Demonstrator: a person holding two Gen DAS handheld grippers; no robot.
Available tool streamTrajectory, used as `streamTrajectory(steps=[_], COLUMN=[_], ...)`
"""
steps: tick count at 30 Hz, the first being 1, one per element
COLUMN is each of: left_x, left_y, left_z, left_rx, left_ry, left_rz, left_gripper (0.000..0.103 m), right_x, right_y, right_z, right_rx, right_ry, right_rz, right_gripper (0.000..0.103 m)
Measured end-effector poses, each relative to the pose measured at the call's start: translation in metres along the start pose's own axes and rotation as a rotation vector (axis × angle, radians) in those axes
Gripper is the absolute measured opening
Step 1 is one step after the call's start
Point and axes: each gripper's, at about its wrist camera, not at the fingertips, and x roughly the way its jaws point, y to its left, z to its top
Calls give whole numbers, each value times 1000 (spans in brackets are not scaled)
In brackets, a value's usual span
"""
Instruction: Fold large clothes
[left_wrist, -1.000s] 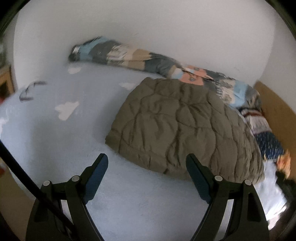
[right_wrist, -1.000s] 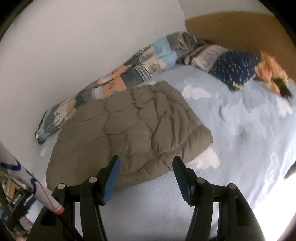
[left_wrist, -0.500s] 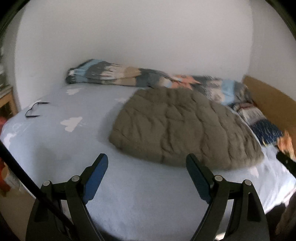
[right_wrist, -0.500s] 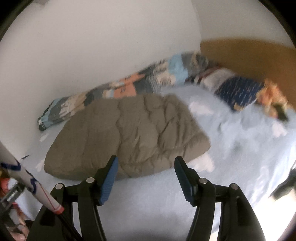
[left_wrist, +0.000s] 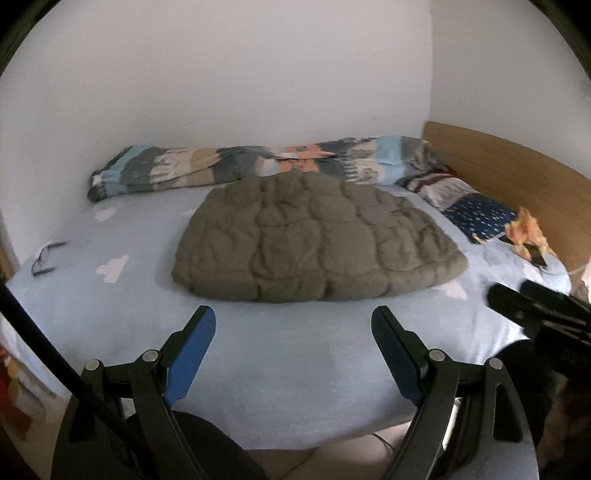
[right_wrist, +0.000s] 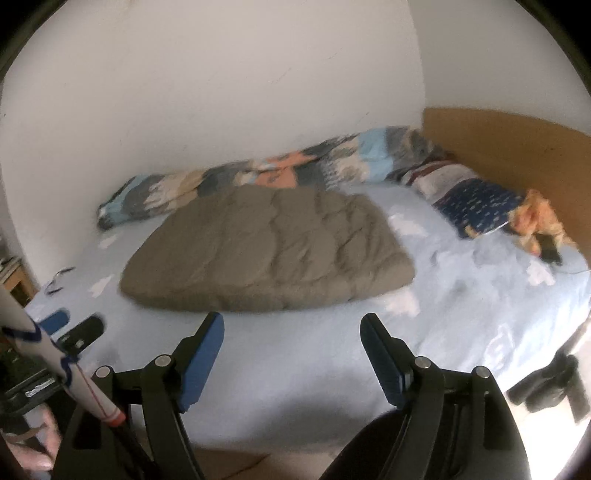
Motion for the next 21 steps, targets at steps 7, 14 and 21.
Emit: streamTrajectory(steps=[7,14,21], left_x=[-40,-64,-53], left_y=[-22,-12,-16], left_z=[35,69,69], left_rx=[69,42,58], left_ry=[-100,-170,-99], left_rz=[33,111,143], left_gripper=[93,100,100], right_x=[-33,-72,-73], right_y=[21,22,22], right_z=[40,68,65], right_rx=[-68,-49,-61], right_ry=[-68,-160,-151], right_rz=[29,63,48], right_gripper=[85,92,92])
